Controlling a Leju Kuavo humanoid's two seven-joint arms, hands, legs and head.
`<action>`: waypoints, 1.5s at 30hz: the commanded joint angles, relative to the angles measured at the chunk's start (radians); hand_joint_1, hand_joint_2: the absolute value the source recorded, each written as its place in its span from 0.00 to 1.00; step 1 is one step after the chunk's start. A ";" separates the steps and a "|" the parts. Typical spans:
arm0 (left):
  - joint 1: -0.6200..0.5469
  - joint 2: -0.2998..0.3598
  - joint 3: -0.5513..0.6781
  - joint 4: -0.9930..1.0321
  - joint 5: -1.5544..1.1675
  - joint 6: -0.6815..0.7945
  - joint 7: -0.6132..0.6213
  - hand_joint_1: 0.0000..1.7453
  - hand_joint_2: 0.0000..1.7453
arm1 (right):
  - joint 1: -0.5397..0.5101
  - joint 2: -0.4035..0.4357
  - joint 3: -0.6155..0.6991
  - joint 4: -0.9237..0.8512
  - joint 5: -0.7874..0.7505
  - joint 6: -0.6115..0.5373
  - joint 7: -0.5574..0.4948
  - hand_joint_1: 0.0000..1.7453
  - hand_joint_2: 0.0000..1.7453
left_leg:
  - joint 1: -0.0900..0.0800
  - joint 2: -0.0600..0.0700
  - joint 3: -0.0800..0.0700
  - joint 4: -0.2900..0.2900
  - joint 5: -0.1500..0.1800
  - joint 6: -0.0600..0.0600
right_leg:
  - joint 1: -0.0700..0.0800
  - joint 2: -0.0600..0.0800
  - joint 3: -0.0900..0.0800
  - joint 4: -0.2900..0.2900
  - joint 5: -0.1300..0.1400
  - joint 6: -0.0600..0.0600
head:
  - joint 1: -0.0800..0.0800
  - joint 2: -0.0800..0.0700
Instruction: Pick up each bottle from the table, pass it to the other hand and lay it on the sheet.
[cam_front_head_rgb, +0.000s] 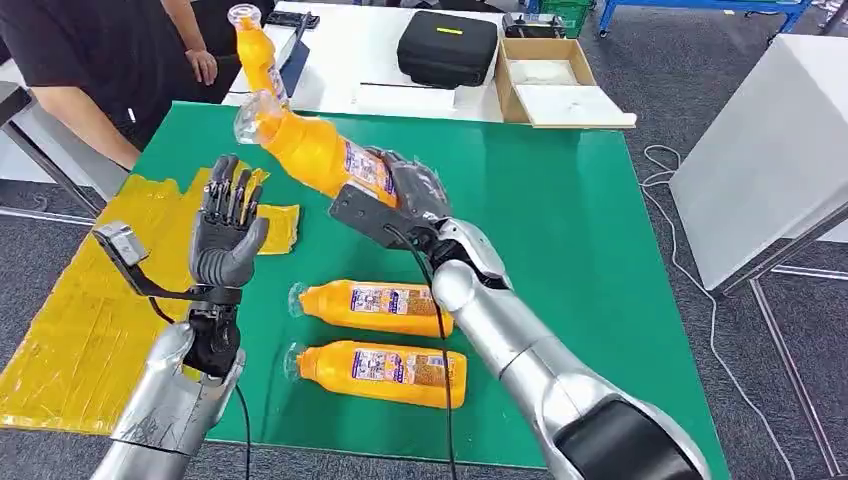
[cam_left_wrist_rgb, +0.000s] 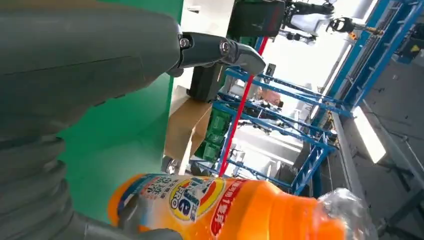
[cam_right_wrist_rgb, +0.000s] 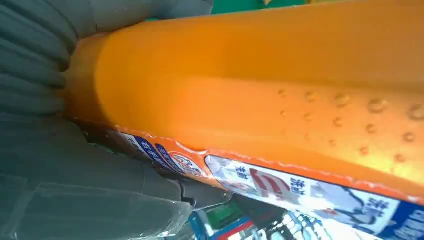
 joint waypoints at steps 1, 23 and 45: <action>-0.057 -0.027 -0.068 0.033 -0.010 -0.002 0.020 0.00 1.00 | -0.009 -0.027 -0.064 0.030 0.021 -0.003 0.001 1.00 1.00 | 0.001 -0.005 0.005 0.001 -0.002 -0.005 | 0.001 -0.006 0.006 0.001 -0.004 -0.004 | 0.000 0.000; -0.111 -0.058 -0.119 0.067 -0.006 -0.001 0.052 0.00 1.00 | -0.001 0.047 -0.065 0.041 0.044 0.009 0.003 1.00 1.00 | 0.001 -0.001 0.001 0.000 0.000 -0.003 | 0.001 -0.002 0.002 0.000 -0.001 -0.002 | 0.000 0.000; -0.066 -0.041 -0.106 -0.006 0.015 0.067 0.045 0.00 1.00 | 0.002 0.070 0.715 -0.111 -0.443 0.008 0.154 1.00 1.00 | 0.002 0.002 0.002 -0.001 -0.001 -0.003 | 0.001 0.001 0.002 0.000 -0.001 -0.002 | 0.000 0.000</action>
